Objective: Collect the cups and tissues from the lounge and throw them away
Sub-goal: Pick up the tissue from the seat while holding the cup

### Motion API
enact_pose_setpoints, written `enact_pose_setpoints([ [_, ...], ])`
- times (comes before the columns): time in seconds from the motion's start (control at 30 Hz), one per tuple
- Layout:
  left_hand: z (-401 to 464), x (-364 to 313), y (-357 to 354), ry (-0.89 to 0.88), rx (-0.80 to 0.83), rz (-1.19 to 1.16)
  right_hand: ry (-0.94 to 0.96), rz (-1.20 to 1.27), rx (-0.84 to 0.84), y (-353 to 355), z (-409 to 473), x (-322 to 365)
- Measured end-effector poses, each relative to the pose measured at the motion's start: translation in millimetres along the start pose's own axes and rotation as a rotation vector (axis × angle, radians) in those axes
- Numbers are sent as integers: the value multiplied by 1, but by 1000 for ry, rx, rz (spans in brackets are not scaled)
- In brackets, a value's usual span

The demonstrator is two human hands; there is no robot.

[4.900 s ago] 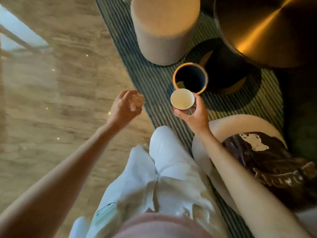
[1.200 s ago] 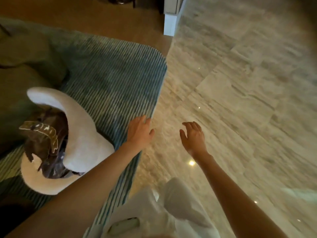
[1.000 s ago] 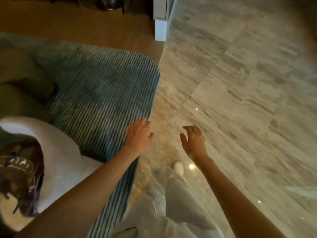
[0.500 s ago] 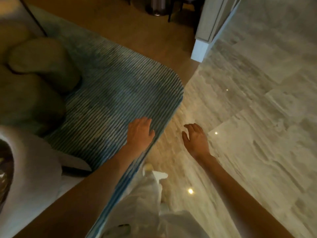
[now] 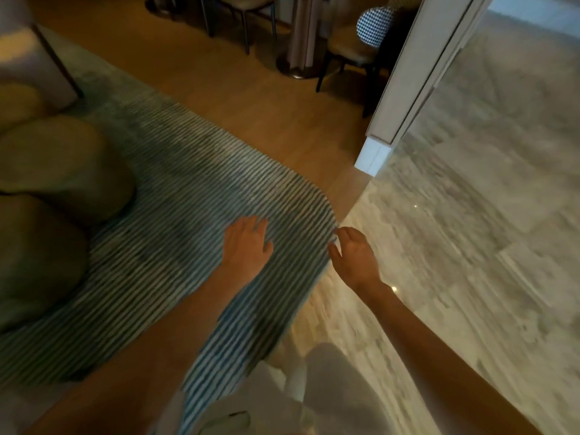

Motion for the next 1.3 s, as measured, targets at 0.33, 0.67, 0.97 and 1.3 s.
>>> enact_pose_setpoints([
  [0.33,233,38,20,156,23,-12,99,81,79,-2,266,-20],
  [0.67,404,127,90,447,-53,-45,378,92,220,4,521,46],
  [0.97,569,260,169,509,-168,-29,474,68,253,-13,737,149],
  [1.3,781,352,239,453,-112,16,467,42,153,9,977,199],
])
Point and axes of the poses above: each hand's wrist, its own z-axis towards the middle knuckle, its own y-axis out of the back of the hand, x = y × z, the point moved 5 cm from there along z, towards the middle knuckle, and after that the axes turned 5 degrees about -z, right-handed, at the moved point
